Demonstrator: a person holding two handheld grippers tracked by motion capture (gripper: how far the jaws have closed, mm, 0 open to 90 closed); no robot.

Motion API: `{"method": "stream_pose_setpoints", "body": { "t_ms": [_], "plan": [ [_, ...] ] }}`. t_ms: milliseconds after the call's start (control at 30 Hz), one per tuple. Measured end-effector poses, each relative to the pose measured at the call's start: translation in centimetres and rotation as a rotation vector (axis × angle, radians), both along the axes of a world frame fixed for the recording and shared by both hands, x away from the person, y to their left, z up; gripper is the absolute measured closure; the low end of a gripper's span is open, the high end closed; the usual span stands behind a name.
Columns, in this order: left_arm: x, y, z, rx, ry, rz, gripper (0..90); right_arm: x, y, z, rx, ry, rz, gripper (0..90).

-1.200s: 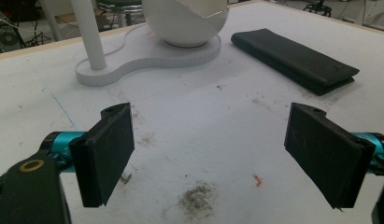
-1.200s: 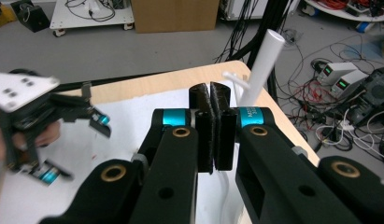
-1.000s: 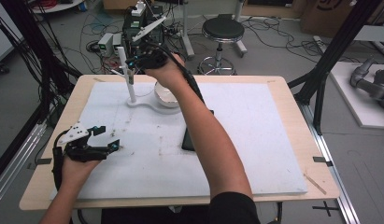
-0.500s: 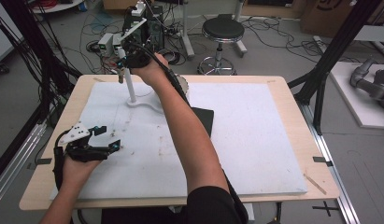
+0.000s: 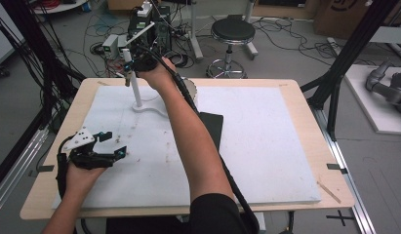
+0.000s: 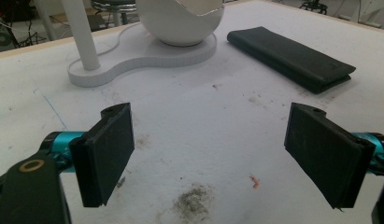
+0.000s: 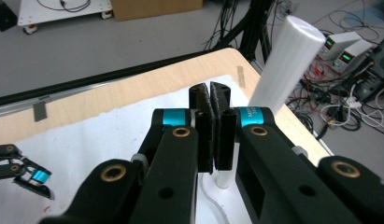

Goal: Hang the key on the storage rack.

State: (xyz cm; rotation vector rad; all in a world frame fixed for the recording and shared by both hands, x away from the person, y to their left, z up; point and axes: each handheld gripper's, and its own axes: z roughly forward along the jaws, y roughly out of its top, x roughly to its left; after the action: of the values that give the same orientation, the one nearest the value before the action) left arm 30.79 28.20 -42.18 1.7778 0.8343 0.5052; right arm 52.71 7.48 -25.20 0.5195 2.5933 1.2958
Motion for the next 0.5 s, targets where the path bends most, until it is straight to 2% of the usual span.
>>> {"method": "stream_pose_setpoints", "body": {
  "t_ms": [100,167,233,267,300,367,433,500],
  "plan": [
    [0.0,0.0,0.0,-0.002,0.000,0.000,16.0,0.2,-0.2,-0.1,0.009,0.007,-0.012,89.9],
    [0.0,0.0,0.0,-0.002,0.001,-0.003,15.9,0.2,-0.3,-0.1,0.024,-0.007,-0.051,87.2],
    [0.0,-0.1,0.0,0.003,0.000,-0.006,16.0,0.2,-0.5,-0.1,0.044,0.002,-0.065,72.0],
    [0.1,-0.2,-0.1,-0.002,0.001,-0.009,16.0,0.1,-0.6,-0.1,0.045,0.005,-0.089,68.2],
    [0.1,-0.3,-0.1,0.002,0.002,-0.010,15.9,0.0,-0.8,0.0,0.045,0.015,-0.087,68.2],
    [0.1,-0.5,-0.1,-0.001,0.001,-0.016,16.0,-0.4,-1.5,0.4,0.043,-0.011,-0.089,65.3],
    [0.0,-0.5,0.0,0.007,-0.002,-0.020,16.0,-1.4,-2.6,0.7,0.032,-0.046,-0.112,55.8],
    [0.0,-0.6,0.0,0.005,-0.001,-0.022,15.9,-2.3,-3.9,0.7,0.039,-0.074,-0.137,51.2]
  ]
}}
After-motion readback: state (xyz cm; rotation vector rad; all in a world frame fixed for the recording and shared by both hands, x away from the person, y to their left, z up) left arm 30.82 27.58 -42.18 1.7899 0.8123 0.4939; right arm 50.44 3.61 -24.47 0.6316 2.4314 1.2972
